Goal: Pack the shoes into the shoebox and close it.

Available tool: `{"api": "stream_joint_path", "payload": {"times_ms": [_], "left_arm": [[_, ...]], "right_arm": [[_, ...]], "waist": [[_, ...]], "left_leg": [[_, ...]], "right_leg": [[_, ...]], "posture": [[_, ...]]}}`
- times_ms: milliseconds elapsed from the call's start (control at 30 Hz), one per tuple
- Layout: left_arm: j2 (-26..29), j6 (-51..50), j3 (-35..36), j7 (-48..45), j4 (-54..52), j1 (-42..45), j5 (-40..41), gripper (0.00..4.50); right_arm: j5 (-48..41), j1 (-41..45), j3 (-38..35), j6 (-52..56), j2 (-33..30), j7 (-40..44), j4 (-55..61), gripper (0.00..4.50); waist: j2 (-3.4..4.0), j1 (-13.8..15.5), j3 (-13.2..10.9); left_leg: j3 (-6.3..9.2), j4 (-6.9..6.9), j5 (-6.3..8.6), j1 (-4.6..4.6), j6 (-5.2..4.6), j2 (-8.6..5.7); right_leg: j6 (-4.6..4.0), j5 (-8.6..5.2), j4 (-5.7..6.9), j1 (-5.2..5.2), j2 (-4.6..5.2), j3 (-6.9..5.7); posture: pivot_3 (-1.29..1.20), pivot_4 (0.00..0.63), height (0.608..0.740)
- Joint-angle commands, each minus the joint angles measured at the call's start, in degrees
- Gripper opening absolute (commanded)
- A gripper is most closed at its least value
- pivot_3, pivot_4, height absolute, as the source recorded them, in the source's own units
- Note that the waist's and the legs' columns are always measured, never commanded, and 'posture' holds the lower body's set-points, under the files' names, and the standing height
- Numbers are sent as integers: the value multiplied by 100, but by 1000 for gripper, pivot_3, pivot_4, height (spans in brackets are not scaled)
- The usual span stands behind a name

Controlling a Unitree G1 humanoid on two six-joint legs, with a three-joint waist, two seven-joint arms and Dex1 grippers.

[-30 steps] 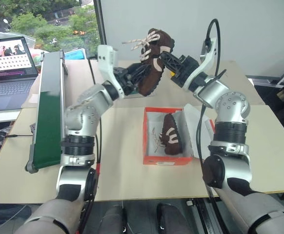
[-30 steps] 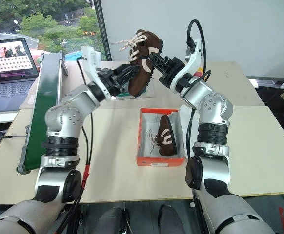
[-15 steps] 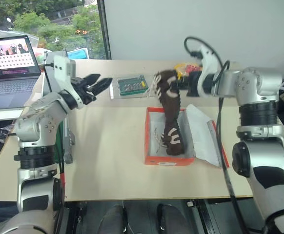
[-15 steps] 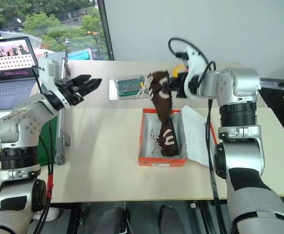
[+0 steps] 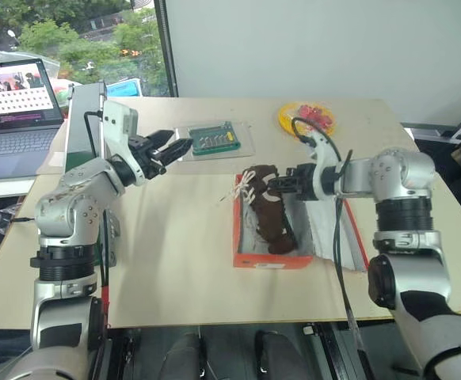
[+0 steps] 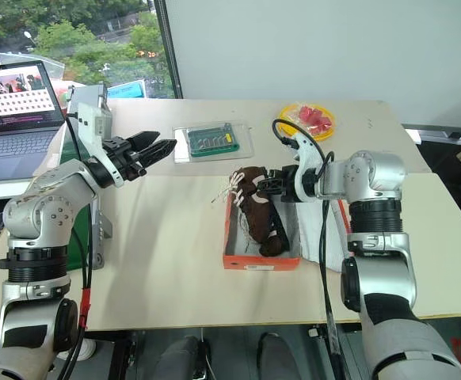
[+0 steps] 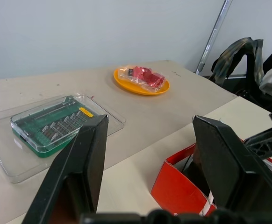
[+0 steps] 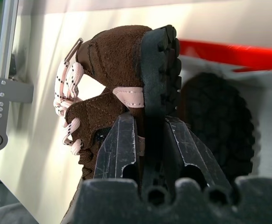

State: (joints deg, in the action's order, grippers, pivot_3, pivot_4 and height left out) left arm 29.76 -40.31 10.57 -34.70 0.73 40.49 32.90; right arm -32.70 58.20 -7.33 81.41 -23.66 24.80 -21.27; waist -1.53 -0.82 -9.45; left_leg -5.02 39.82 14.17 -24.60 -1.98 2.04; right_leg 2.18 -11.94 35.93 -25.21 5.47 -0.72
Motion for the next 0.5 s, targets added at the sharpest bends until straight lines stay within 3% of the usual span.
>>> {"api": "stream_joint_path", "payload": {"times_ms": [33,500], "left_arm": [[44,-41,52,6,-267,40,59,3056],[-47,-56,75,122,-355,-163,44,3056]], "right_arm": [[-87,-81,-113,156,54,33,345,333],[-809,792,-1037,1109,236,47,248,333]], "waist": [[0,4,0],[0,-8,0]], "left_leg": [[0,0,0,0,0,0],[2,-2,3,4,-5,1]], "right_leg": [[0,0,0,0,0,0],[0,0,2,1,-3,0]], "posture": [[0,150,740],[0,150,740]]}}
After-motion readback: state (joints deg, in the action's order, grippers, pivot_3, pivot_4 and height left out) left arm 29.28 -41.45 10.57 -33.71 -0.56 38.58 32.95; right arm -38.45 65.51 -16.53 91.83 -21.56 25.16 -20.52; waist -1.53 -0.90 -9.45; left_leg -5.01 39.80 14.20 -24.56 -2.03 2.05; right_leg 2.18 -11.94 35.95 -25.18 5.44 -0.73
